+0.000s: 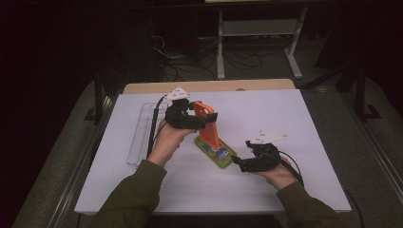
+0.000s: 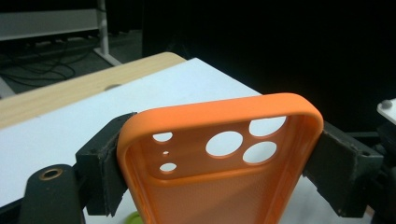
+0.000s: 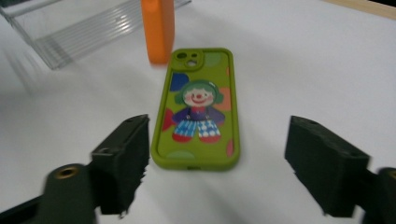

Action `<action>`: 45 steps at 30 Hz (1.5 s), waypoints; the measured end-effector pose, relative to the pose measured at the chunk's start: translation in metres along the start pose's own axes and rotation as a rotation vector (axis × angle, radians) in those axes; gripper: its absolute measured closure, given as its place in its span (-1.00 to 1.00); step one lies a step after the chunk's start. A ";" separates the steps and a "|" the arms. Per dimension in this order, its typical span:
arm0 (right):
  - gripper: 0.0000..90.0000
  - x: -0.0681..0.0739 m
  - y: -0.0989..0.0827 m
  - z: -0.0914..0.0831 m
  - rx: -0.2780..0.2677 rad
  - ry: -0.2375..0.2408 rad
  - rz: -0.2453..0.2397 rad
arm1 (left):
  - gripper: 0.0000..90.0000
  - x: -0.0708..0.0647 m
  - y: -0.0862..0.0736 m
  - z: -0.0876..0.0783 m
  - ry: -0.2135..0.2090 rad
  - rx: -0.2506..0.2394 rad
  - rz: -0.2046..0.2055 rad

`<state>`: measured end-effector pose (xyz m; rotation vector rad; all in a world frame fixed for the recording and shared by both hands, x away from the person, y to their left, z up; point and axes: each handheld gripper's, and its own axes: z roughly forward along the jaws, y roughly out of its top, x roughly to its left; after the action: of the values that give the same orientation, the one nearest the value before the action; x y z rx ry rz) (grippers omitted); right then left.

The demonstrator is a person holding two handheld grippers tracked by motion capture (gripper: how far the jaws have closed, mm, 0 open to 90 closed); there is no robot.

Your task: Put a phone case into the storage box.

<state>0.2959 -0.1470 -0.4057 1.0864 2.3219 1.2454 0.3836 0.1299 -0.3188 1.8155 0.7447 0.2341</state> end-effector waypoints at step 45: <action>-1.00 -0.014 -0.046 -0.007 0.061 -0.044 -0.038 | -0.63 0.096 0.038 -0.073 0.354 -0.068 -0.003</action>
<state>0.2796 -0.1770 -0.4402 1.0728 2.3506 1.1318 0.4368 0.2359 -0.2757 1.7270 0.9729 0.5828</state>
